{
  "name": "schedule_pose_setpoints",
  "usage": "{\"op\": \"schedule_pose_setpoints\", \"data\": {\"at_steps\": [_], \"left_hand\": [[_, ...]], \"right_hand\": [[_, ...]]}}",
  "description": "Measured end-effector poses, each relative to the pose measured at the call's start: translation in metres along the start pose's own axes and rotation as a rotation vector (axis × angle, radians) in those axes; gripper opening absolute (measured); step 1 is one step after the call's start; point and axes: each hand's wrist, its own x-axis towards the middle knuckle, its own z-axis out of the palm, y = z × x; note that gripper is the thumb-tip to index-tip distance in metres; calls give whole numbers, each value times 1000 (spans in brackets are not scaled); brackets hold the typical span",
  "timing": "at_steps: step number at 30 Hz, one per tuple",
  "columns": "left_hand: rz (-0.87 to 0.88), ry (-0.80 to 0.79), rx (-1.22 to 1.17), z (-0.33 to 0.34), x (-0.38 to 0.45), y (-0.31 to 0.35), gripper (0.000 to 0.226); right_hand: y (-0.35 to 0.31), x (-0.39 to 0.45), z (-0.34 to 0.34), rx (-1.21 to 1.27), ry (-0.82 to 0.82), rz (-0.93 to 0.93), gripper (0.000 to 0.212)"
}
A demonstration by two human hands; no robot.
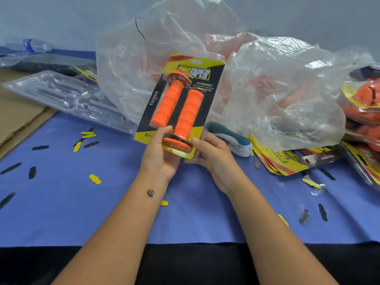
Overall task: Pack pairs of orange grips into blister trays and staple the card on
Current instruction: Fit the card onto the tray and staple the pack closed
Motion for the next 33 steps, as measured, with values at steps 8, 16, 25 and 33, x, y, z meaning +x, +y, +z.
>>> {"op": "schedule_pose_setpoints", "data": {"at_steps": [8,16,25,33], "left_hand": [[22,-209,13,-3,-3,-1,34],[36,-79,30,-5,1,1,16],[66,-62,99,-6,4,0,12],[-60,-124,256,9,9,-4,26]], "right_hand": [[-1,-4,1,-174,59,-153,17],[-2,-4,5,-254,65,-132,14],[0,0,5,-197,98,-58,15],[0,4,0,-194,311,-40,29]]}}
